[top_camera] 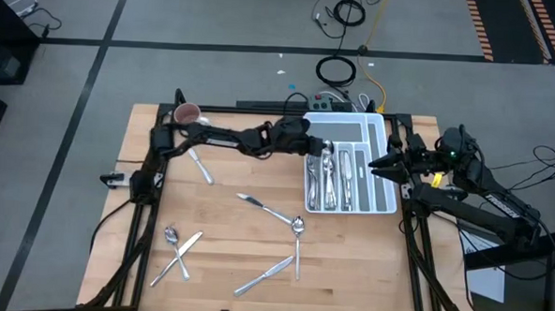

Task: Sort silverware
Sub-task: Put the silver spoon into the silverware tray

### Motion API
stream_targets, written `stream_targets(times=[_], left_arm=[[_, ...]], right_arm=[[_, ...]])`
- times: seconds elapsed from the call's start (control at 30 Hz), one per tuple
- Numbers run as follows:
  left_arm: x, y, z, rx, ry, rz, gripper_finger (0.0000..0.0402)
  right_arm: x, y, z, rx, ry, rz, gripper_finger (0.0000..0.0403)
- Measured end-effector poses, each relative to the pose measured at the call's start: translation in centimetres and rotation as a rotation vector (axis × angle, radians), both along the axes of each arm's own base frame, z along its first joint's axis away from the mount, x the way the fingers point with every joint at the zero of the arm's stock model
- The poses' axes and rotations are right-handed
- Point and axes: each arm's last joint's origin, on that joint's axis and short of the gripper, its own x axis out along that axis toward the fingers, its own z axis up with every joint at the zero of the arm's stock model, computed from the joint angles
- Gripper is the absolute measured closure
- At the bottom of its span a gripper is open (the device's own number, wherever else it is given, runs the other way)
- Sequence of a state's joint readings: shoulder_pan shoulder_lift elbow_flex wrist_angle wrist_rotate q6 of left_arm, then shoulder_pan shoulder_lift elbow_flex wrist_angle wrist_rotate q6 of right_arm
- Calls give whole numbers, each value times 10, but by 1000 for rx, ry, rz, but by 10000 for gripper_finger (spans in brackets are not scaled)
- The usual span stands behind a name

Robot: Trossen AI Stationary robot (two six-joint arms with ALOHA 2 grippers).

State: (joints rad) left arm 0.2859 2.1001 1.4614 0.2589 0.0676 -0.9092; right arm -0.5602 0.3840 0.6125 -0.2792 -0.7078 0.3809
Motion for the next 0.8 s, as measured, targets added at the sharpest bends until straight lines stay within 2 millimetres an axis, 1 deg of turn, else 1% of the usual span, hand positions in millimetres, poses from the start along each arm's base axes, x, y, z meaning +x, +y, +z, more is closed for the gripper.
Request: stream_targets(times=[0.1,0.23,0.43,0.67,0.8], left_arm=[[7,-1,-12,5,27,23,402],[10,-4,-21,13,58,54,402],[10,-11,-23,59,96,93,402],[11,-15,-23,87,106,130,402],[14,-17,-34,84,117,124,401]], right_arm=[[0,0,0,1,1,4,298],[0,0,0,2,2,4,298],[0,0,0,-6,2,4,298],[0,0,0,-20,-1,5,298],[0,0,0,-24,-2,5,298]])
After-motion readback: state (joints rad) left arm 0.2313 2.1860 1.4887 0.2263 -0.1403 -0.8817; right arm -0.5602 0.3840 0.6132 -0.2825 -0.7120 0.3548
